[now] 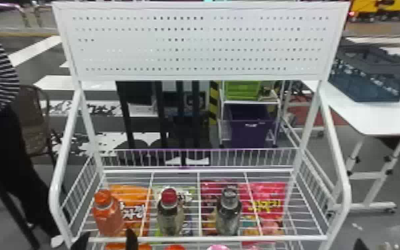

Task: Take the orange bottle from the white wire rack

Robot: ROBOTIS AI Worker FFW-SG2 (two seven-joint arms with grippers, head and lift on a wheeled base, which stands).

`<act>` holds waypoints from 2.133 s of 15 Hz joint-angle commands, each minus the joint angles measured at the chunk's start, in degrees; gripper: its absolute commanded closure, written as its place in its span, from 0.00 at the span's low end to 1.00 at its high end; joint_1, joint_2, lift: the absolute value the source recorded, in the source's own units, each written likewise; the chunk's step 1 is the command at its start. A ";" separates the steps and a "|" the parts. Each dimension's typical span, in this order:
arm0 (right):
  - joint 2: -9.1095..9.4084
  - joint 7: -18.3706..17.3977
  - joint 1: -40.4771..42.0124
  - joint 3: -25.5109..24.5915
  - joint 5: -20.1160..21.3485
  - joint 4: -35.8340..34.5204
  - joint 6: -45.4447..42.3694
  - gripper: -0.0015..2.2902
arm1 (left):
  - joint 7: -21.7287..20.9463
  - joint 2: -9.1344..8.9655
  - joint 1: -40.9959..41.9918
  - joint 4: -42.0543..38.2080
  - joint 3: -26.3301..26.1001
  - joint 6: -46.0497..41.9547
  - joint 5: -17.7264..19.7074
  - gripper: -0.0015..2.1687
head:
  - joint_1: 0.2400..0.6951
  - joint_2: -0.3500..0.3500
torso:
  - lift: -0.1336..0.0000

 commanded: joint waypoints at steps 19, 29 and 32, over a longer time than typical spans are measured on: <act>0.05 0.09 -4.04 -0.56 0.96 -1.05 9.31 0.44 | -0.42 2.66 6.10 -21.37 6.54 18.84 1.65 0.99 | 0.57 0.50 | 1.00; 0.05 0.09 -4.31 -0.39 0.53 -0.88 10.02 0.44 | -3.59 5.21 26.84 -60.39 14.98 37.65 -1.43 0.99 | 0.57 0.50 | 1.00; 0.05 0.09 -4.39 -0.39 0.70 -0.88 10.19 0.44 | -4.64 5.21 31.06 -63.47 16.21 37.13 -1.60 0.99 | 0.57 0.50 | 1.00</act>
